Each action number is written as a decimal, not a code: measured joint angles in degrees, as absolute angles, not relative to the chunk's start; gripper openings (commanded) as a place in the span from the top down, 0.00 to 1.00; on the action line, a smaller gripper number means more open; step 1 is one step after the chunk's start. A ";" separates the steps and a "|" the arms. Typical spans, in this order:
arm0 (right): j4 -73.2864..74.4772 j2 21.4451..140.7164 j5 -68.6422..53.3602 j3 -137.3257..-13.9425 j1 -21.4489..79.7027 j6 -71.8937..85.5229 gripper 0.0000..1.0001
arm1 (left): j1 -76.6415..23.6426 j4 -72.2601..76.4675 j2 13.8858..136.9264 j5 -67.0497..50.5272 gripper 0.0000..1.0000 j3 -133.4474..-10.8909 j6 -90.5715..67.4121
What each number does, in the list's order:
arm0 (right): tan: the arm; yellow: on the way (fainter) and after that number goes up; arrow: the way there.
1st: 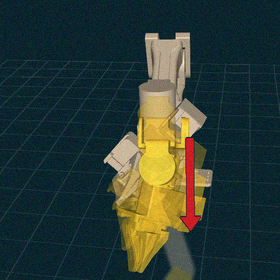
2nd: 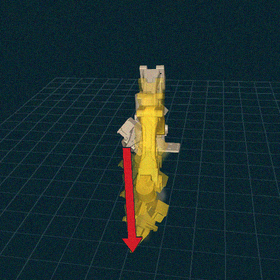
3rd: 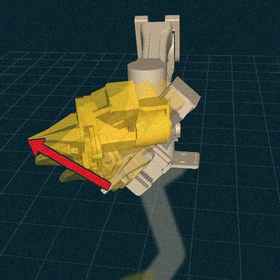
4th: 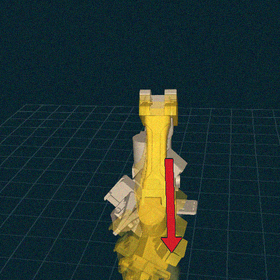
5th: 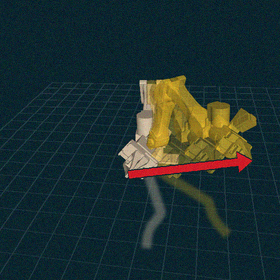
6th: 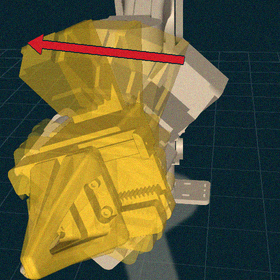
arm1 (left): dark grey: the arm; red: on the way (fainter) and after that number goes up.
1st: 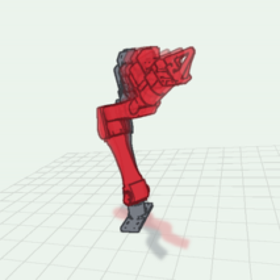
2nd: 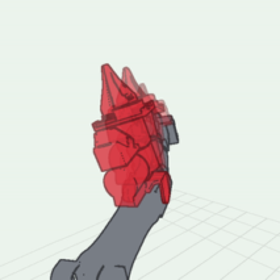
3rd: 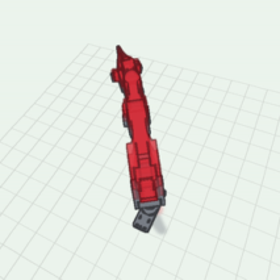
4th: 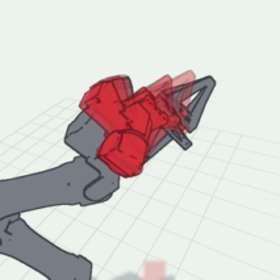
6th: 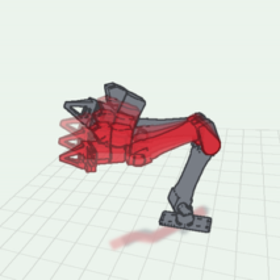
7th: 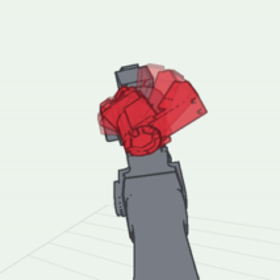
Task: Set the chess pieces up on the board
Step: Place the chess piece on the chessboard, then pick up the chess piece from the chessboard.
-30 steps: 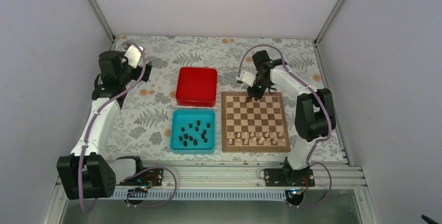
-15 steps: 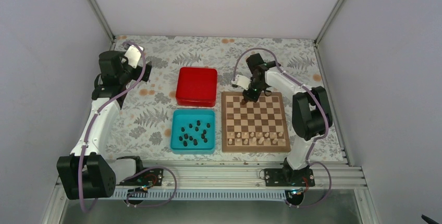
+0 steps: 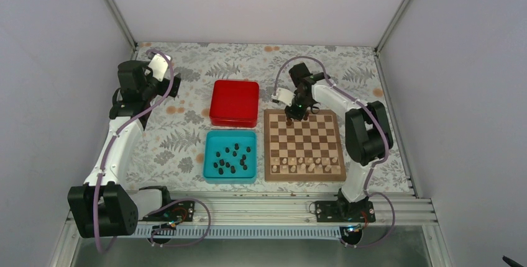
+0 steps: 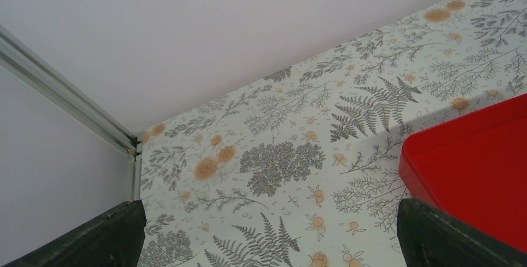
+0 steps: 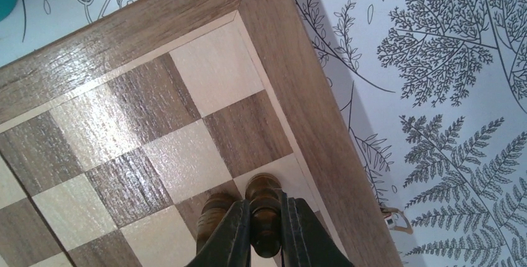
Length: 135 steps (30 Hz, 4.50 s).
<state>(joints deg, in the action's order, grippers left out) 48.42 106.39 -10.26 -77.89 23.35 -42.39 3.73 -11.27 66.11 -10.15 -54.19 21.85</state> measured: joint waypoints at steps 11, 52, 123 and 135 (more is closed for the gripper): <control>48.40 107.07 -10.22 -78.72 23.59 -42.22 0.96 | 3.75 -11.27 66.11 -10.15 0.00 -54.13 21.85; 48.42 106.89 -8.71 -78.72 22.35 -42.24 0.94 | 3.75 -11.27 66.11 -10.15 0.00 -54.08 21.85; 46.83 102.08 -16.03 -70.85 21.85 -40.49 0.86 | 3.75 -11.27 66.11 -10.79 0.00 -54.04 21.89; 46.24 102.24 -15.86 -74.39 24.01 -40.21 0.95 | 3.75 -11.25 66.11 -10.79 0.00 -54.04 21.89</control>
<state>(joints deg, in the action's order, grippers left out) 46.24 102.24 -15.86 -74.39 24.01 -40.21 3.75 -11.25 66.11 -10.79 -54.04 21.89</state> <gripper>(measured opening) 0.079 0.999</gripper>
